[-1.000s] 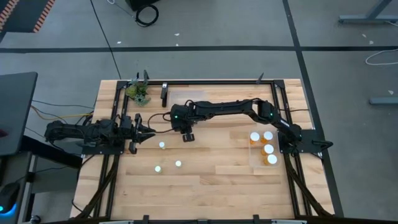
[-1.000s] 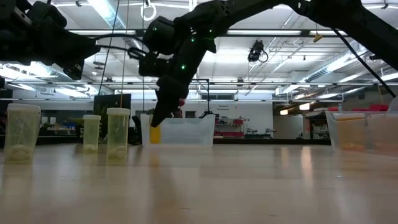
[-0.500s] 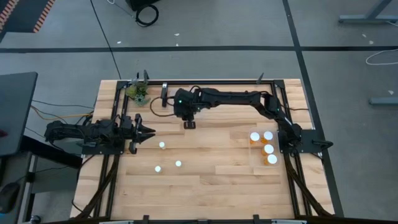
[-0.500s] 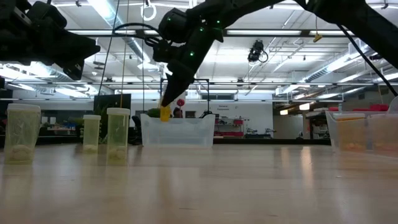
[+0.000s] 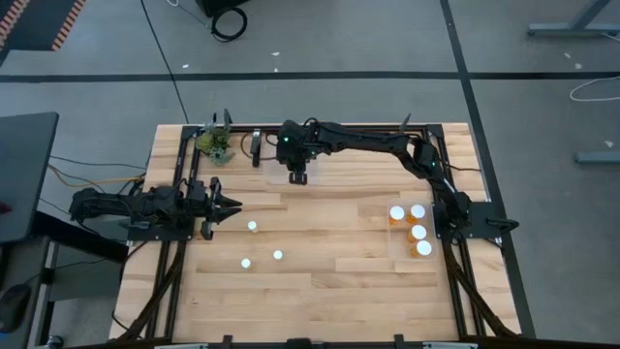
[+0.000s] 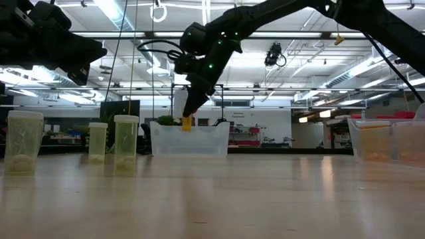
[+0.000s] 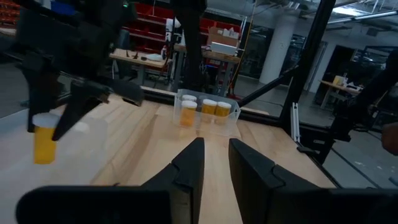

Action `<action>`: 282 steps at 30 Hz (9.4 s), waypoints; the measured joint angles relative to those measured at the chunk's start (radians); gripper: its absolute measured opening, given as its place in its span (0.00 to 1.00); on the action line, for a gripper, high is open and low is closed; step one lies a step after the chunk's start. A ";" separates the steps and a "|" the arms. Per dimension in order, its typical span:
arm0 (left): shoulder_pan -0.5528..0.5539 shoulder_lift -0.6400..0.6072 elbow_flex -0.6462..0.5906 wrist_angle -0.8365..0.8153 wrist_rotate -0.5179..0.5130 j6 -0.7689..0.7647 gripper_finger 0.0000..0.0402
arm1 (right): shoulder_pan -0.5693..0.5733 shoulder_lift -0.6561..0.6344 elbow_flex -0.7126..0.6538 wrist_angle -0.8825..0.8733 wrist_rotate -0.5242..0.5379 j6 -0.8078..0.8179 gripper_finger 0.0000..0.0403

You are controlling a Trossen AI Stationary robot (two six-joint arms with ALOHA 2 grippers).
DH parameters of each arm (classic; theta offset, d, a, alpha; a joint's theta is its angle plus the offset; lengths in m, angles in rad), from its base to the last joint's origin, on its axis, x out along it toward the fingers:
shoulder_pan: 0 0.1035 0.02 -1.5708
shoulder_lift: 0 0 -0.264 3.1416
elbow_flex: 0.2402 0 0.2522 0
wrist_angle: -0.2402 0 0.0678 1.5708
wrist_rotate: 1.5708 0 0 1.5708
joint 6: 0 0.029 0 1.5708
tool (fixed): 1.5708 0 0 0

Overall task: Pick and place medicine bottles into bin by pill shape (circle, oval)
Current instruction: Put the small orange pill bottle into the top transparent bin, then put the small yellow pill bottle into the top transparent bin

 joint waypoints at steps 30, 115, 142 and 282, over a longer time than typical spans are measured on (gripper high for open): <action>0.000 0.000 0.000 0.000 0.000 0.000 0.22 | -0.110 -0.001 -0.130 -0.006 0.027 0.072 0.43; 0.000 0.000 0.000 0.000 0.000 0.000 0.20 | 0.503 0.001 0.045 0.053 0.107 0.300 0.46; 0.000 0.009 0.000 0.004 0.000 0.000 0.22 | 0.551 0.095 0.044 0.150 0.107 0.243 0.66; 0.000 0.013 0.000 0.000 0.000 0.000 0.22 | 0.460 0.043 -0.082 0.105 0.066 0.258 0.34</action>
